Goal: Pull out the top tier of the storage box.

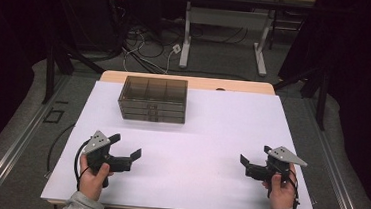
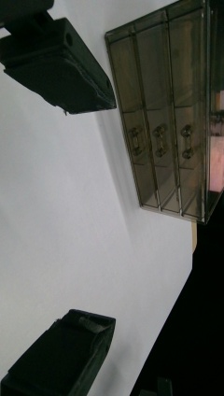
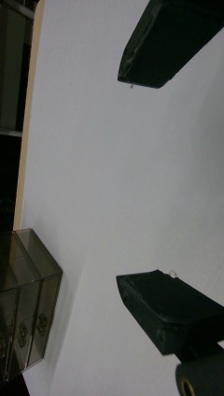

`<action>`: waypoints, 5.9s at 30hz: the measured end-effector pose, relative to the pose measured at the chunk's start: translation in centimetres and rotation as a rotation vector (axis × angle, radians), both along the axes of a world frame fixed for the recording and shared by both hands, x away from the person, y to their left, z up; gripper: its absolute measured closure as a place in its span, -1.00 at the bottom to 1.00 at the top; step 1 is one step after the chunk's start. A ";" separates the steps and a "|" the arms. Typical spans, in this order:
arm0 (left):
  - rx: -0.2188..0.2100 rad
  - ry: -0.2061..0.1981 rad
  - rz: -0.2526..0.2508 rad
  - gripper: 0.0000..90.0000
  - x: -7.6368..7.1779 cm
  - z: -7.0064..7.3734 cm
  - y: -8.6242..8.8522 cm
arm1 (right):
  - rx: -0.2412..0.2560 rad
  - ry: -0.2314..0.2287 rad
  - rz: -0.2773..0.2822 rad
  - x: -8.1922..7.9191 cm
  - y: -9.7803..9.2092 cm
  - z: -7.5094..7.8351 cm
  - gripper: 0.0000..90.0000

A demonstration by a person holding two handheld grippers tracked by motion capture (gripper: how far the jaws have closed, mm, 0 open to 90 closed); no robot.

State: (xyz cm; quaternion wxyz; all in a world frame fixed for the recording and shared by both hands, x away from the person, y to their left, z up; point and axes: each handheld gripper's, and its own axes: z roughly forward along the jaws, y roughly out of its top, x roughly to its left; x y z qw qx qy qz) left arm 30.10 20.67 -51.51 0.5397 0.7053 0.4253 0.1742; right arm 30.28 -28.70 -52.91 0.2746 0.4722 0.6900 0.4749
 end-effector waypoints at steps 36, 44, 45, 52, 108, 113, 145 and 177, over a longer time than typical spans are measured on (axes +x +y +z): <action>-0.111 0.091 0.134 -0.64 6.0 5.5 -0.7 | -0.030 0.018 -0.033 -0.1 1.1 -0.2 -1.00; -0.143 0.156 0.159 -0.44 7.6 5.9 -0.9 | -0.032 0.013 -0.035 0.1 1.1 -0.3 -0.99; -0.134 0.166 0.160 -0.42 7.8 6.0 -0.9 | -0.024 0.021 -0.038 0.1 1.1 -0.3 -0.99; -0.164 0.210 0.147 -0.25 9.0 6.3 -1.6 | -0.023 0.020 -0.044 0.3 1.0 -0.4 -0.96; -0.314 0.545 0.278 0.40 14.9 0.9 -6.1 | -0.023 0.036 -0.025 0.4 0.7 -0.6 -0.87; -0.345 0.552 0.285 0.50 15.1 0.6 -5.9 | -0.030 0.034 -0.024 0.4 0.7 -0.7 -0.87; -0.444 0.591 0.310 0.79 15.3 -0.4 -5.6 | -0.031 0.039 -0.021 0.5 0.8 -0.7 -0.86; -0.455 0.568 0.319 0.82 15.2 -0.7 -6.0 | -0.057 0.039 -0.015 0.6 0.9 -0.8 -0.85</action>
